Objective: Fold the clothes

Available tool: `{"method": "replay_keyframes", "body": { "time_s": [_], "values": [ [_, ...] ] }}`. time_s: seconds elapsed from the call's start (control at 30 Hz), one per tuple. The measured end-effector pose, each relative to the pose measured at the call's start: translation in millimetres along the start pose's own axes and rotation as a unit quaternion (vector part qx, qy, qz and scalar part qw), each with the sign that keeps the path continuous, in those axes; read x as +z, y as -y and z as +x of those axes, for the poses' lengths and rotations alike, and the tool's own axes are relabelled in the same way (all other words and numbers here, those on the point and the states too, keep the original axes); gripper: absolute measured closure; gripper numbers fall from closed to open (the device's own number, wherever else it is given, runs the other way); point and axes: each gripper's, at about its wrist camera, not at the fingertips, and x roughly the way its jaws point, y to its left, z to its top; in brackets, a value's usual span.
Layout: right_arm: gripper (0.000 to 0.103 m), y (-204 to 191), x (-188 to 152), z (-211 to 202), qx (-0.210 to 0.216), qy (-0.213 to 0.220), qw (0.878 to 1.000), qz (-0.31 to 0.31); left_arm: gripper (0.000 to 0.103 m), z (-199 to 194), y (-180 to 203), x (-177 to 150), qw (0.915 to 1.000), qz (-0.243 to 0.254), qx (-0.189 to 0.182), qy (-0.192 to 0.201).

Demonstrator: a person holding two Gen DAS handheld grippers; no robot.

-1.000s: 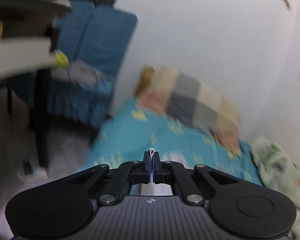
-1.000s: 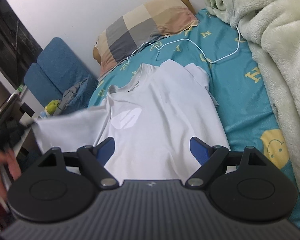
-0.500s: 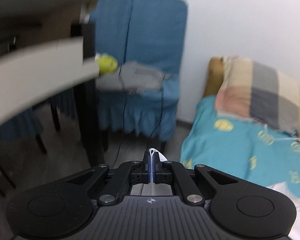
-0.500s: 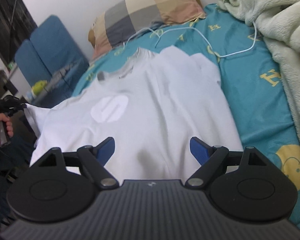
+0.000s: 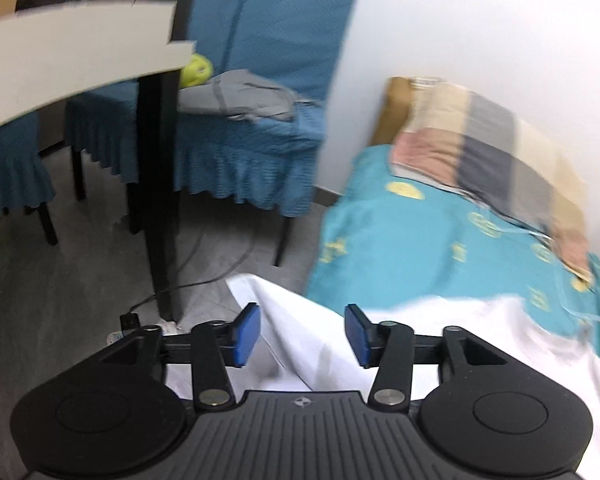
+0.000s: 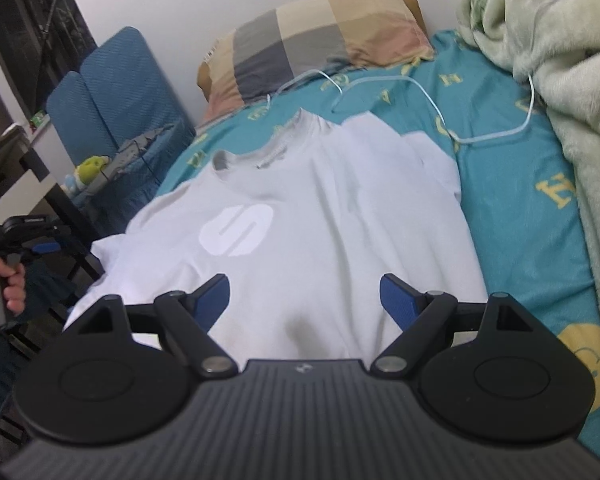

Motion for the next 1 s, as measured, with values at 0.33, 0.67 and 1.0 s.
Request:
{"method": "replay_keyframes", "body": {
  "time_s": [0.33,0.67,1.0],
  "values": [
    [0.019,7.1,11.5,-56.5,0.021,0.049,0.999,0.001,0.039,-148.1,48.5,-112.8,0.9935,0.066,-0.065,-0.066],
    [0.019,13.1,13.0,-89.9,0.029,0.066,0.997,0.018,0.040,-210.6,20.8,-210.9,0.9487,0.166,-0.057,-0.263],
    [0.019,16.8,8.9,-90.0,0.006,0.059,0.998,0.019,0.053,-217.1,30.0,-221.5,0.9161,0.200,-0.120,-0.326]
  ]
}}
